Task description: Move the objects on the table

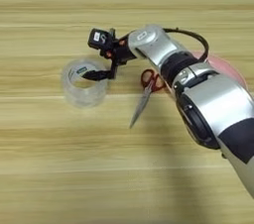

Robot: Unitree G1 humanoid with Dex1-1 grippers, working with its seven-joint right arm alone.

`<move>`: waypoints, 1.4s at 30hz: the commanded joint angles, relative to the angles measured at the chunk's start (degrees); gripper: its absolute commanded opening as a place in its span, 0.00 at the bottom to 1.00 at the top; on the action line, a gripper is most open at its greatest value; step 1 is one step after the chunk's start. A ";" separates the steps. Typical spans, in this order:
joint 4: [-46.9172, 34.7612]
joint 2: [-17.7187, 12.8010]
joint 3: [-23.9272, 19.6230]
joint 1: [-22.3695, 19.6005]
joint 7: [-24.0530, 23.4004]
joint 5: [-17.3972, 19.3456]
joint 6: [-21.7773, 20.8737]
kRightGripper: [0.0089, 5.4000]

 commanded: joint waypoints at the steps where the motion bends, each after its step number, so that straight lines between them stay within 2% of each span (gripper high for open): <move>1: -1.83 -0.89 -0.13 -3.26 -4.03 -0.52 0.26 1.00; 6: -1.08 -0.61 0.86 -2.61 -11.67 -2.76 3.78 1.00; 8: -0.89 -0.56 1.32 -2.40 -12.99 -3.42 5.36 1.00; 15: -0.73 -1.21 3.08 -1.88 -12.71 -5.32 9.80 1.00; 22: -1.26 -2.19 4.20 -1.94 -10.63 -6.04 10.14 1.00; 31: -1.66 -6.27 4.88 -1.91 -9.94 -6.45 10.00 1.00; 35: -2.83 -5.74 0.93 -3.16 -10.32 -2.42 8.28 1.00; 38: -4.49 -4.94 -3.85 -4.15 -10.96 2.15 5.60 1.00; 42: -7.47 -4.69 -8.20 -3.56 -14.00 6.25 -0.37 1.00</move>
